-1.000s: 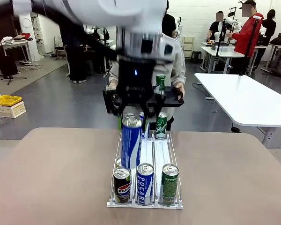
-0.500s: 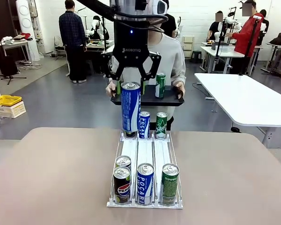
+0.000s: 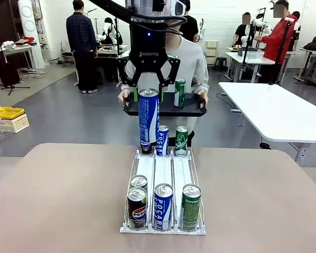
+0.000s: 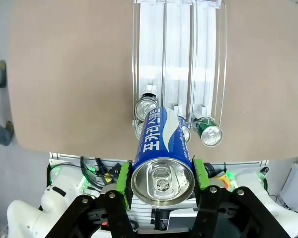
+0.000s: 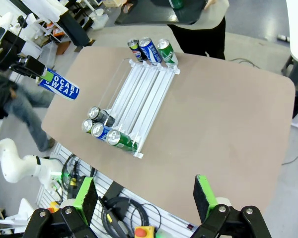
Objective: Retrieve and hand over the desired beverage to the person.
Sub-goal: Place the picked can on the Handle tray extended by the person.
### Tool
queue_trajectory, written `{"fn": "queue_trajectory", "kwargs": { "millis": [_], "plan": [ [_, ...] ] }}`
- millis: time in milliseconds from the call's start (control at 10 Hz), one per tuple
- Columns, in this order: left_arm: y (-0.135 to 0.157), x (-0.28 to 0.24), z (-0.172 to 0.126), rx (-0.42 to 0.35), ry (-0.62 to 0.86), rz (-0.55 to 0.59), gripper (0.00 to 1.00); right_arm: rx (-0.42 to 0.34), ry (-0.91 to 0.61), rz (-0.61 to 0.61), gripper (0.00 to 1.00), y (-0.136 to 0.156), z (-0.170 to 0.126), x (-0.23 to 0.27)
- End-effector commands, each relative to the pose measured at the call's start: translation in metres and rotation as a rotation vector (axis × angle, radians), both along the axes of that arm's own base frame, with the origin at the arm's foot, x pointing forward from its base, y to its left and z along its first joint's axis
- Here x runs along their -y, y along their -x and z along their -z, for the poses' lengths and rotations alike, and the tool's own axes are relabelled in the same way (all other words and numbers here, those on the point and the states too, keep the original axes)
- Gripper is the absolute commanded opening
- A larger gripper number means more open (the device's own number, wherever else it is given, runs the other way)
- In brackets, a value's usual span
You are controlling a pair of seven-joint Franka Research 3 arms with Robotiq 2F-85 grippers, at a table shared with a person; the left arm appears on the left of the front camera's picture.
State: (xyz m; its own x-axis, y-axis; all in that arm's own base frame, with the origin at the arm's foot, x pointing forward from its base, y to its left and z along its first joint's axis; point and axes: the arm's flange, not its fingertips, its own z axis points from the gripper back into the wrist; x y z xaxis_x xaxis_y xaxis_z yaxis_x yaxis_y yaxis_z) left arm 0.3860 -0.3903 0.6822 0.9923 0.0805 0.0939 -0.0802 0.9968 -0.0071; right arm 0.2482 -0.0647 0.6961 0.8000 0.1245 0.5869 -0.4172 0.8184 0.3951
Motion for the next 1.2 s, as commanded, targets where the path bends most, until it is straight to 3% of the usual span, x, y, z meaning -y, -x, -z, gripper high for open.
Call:
{"fn": "queue_trajectory", "kwargs": {
  "millis": [0,1100],
  "plan": [
    [0.0070,-0.0038,-0.0026,0.013,-0.004,-0.004,0.07,0.008,-0.020,-0.024,1.00,-0.0007,-0.0004,0.0002],
    [0.0070,-0.0038,-0.0026,0.013,-0.004,-0.004,0.07,0.008,-0.020,-0.024,1.00,-0.0007,-0.0004,0.0002]
  ]
}}
